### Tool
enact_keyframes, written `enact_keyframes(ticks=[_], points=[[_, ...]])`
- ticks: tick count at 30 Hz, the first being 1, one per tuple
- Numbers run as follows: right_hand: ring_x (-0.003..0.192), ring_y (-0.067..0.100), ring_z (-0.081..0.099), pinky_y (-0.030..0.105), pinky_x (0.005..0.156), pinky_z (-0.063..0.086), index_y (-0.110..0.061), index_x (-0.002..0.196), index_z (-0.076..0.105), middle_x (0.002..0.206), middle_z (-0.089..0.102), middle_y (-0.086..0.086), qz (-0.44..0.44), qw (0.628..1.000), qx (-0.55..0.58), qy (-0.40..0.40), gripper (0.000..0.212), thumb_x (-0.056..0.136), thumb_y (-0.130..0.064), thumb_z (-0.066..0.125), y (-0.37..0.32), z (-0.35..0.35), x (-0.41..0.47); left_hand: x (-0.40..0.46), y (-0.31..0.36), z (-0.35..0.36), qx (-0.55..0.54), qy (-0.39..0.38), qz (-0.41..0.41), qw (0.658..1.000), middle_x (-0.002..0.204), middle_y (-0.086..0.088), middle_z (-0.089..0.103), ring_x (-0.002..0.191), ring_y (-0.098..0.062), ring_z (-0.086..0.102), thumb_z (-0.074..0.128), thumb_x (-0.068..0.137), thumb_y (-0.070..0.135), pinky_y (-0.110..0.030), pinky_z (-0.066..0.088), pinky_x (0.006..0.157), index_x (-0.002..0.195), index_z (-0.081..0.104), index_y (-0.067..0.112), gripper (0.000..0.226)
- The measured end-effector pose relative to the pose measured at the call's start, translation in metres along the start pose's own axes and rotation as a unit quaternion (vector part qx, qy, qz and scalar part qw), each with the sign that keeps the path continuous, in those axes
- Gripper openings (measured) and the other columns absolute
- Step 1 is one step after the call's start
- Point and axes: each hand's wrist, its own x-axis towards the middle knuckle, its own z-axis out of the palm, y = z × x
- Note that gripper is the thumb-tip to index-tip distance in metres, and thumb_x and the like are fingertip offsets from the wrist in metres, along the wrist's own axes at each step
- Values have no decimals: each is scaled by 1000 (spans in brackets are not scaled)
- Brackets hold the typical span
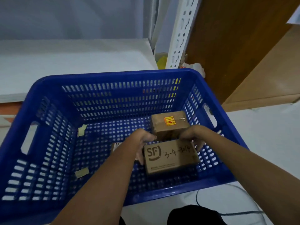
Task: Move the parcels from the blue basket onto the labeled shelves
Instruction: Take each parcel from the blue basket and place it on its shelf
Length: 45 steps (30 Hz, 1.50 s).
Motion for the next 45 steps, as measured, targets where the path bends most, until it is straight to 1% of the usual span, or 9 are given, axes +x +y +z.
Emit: enact_keyframes(ticks=[8,12,17,20,23,28,33,40,45], points=[[102,39,67,48,84,58,-7,118,52,117,64,20,-13,989,133,-62,67,69,-40,84,9,-26,-2,-9,-2,-20,-5,-24,18,1000,106,-7,66,103,-30,61,61,89,45,-40,48,94,107,60,14,37],[92,23,63,26,61,50,-12,98,61,91,74,7,-29,991,112,-63,58,85,-68,51,9,-46,-13,-20,-8,-43,-87,-45,50,994,94,-4,65,94,-24,57,71,75,53,-31,36,76,84,56,19,39],[79,18,60,26,64,45,-17,86,61,79,71,3,-55,983,154,-82,35,80,-51,62,-7,-46,-28,-38,-15,-68,-150,-10,78,986,90,-6,68,89,-28,60,80,58,61,-37,41,77,83,62,21,50],[109,37,57,50,88,47,-11,97,64,103,68,13,-44,981,158,-102,54,76,-61,61,-15,-51,-69,-83,-20,-71,-168,0,106,980,113,-12,64,102,-42,56,82,54,63,-64,48,73,102,68,17,67],[120,49,45,69,100,32,-10,113,60,122,57,22,-31,963,221,-153,60,86,-62,50,-24,-68,-125,-149,-23,-74,-198,-19,130,971,126,-15,56,111,-45,52,85,54,57,-75,45,77,119,64,17,79],[113,42,52,58,92,46,-15,111,54,121,59,21,-59,928,320,-184,40,83,-44,54,-31,-115,-244,-291,-13,-75,-186,-19,169,968,126,-16,55,113,-40,53,84,57,52,-64,42,96,120,61,15,77],[115,39,52,48,85,50,-13,130,56,130,57,21,-119,921,347,-130,73,71,-55,63,-35,-176,-390,-461,8,-69,-178,9,248,952,124,-16,53,116,-38,50,85,48,51,-60,41,100,118,60,13,83],[112,36,54,45,94,45,-5,111,61,112,67,19,-196,879,425,-92,94,39,-60,86,-37,-269,-595,-709,49,-52,-151,69,334,928,116,-12,61,105,-32,57,88,44,51,-47,48,83,110,63,16,79],[87,39,68,45,84,52,-1,80,79,94,72,25,-273,869,392,-131,75,33,-58,89,-45,-330,-709,-856,68,-40,-203,93,361,906,117,-14,58,105,-35,56,77,56,64,-43,48,77,109,60,21,71]])
